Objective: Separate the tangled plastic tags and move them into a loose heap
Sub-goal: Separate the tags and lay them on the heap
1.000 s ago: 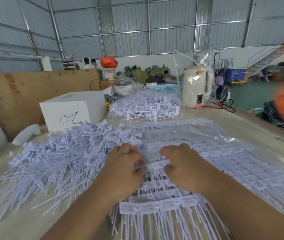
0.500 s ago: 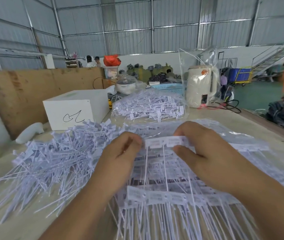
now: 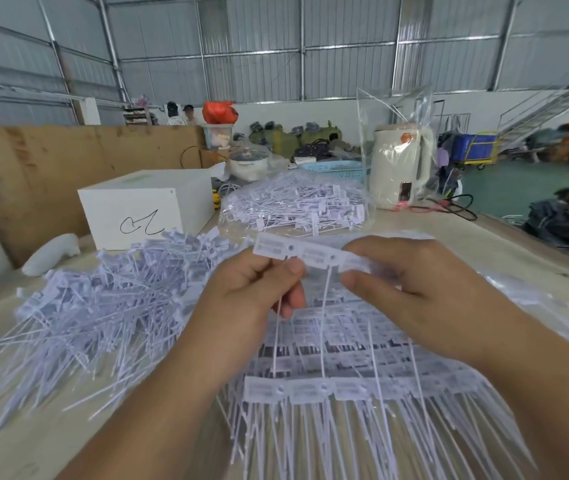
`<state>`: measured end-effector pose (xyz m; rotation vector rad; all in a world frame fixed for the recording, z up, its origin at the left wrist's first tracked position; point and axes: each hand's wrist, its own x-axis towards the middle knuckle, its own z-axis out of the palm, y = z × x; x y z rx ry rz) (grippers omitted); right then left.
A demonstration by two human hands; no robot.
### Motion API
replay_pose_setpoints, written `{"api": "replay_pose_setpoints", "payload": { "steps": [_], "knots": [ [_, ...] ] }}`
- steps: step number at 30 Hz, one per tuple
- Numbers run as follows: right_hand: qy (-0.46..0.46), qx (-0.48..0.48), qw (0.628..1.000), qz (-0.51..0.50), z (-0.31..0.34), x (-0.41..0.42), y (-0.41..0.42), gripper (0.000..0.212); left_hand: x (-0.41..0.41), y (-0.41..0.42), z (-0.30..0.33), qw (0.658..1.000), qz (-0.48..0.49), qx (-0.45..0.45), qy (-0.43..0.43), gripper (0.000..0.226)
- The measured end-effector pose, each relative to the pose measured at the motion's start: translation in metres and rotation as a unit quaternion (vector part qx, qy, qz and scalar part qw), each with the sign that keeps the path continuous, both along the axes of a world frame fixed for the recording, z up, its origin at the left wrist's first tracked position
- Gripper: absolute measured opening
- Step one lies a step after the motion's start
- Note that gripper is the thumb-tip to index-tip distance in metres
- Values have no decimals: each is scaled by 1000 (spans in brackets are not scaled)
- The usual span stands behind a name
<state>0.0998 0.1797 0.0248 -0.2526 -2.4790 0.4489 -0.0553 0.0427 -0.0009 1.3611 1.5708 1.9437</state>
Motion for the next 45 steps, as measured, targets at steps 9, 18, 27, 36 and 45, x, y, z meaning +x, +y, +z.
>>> {"api": "replay_pose_setpoints", "payload": {
  "steps": [9,18,27,36,45],
  "knots": [
    [167,57,977,-123,5,2,-1,53,2,-6,9,976,-114,-45,-178,2],
    [283,84,951,-95,16,14,-9,52,1,-1,-11,947,-118,-281,102,10],
    [102,147,984,0,9,6,-18,49,-17,-20,17,940,-276,-22,-201,80],
    [64,116,990,-46,5,2,-12,53,-3,-13,18,984,-73,51,-156,10],
    [63,132,975,-170,9,6,8,44,-19,-9,15,972,106,83,-191,31]
  ]
}}
